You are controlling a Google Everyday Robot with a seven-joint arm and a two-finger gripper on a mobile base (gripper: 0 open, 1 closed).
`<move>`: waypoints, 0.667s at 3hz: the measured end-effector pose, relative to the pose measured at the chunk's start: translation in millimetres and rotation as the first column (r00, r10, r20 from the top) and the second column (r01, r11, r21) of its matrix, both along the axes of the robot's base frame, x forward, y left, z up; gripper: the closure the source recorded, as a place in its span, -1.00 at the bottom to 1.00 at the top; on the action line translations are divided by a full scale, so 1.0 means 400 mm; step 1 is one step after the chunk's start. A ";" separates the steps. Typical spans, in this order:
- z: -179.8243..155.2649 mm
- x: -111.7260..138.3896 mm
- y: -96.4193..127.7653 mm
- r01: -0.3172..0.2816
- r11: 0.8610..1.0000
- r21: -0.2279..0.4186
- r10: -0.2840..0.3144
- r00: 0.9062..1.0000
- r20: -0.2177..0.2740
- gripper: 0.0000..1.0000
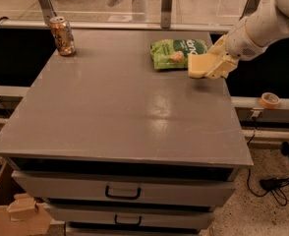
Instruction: Move sponge near green rice chip bag
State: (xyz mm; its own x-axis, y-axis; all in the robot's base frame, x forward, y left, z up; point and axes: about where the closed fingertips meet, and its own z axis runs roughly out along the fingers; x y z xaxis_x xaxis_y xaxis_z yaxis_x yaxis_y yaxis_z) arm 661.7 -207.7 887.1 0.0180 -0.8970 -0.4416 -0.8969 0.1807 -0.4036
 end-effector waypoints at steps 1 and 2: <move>-0.034 0.028 -0.038 0.062 0.998 0.017 -0.062 0.998 0.001 0.17; -0.068 0.047 -0.045 0.098 0.995 0.036 -0.098 0.995 -0.002 -0.30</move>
Offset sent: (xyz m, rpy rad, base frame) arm 0.0261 -0.0255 -0.0382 0.0563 -0.0053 -0.1492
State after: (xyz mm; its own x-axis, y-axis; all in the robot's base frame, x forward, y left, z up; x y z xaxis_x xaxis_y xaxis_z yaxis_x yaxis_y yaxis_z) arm 680.4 -225.7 859.9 -0.0698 -0.8781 -0.4734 -0.8744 0.2823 -0.3946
